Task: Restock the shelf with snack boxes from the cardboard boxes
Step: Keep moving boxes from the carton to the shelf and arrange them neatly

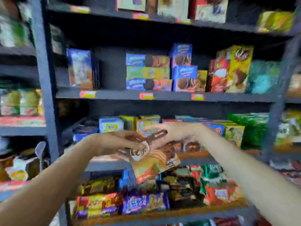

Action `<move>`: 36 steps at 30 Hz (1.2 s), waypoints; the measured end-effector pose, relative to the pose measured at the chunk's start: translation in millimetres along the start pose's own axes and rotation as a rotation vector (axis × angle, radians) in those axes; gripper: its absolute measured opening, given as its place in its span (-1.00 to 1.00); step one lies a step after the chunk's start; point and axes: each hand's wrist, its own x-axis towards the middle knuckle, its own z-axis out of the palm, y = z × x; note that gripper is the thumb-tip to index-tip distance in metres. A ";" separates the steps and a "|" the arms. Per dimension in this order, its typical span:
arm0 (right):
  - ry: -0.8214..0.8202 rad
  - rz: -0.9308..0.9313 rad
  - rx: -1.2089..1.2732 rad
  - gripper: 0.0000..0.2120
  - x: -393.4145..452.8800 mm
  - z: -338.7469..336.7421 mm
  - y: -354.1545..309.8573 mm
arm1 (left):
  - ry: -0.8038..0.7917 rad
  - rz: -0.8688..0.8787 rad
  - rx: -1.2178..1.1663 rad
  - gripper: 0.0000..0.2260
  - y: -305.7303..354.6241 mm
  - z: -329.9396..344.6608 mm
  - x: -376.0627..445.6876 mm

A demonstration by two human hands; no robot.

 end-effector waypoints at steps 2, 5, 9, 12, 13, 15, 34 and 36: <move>0.235 -0.147 0.064 -0.58 -19.1 -39.3 -11.6 | 0.023 0.106 -0.061 -0.34 40.1 1.4 17.6; 0.443 -0.277 0.222 -0.76 -46.9 -94.6 -19.0 | 0.112 0.223 -0.151 -0.62 99.1 15.6 50.6; 0.526 -0.283 0.379 -0.74 -72.7 -172.2 -12.9 | 0.196 0.334 -0.136 -0.85 168.0 34.2 100.2; 0.477 -0.207 0.493 -0.55 -78.3 -216.8 3.6 | 0.279 0.377 -0.025 -0.84 203.4 41.3 119.8; 0.417 -0.203 0.538 -0.56 -77.3 -227.8 9.3 | 0.342 0.406 0.004 -0.78 212.8 41.2 124.9; 0.291 -0.201 0.620 -0.56 -71.4 -246.9 20.6 | 0.478 0.568 0.183 -0.61 228.0 35.4 137.3; 0.654 -0.716 0.521 -0.35 -59.6 -279.8 46.1 | 0.437 0.657 -0.333 -0.50 247.2 46.4 195.7; 0.654 -0.652 0.599 -0.39 -63.2 -283.9 46.4 | 0.440 0.683 -0.407 -0.43 248.9 49.6 199.9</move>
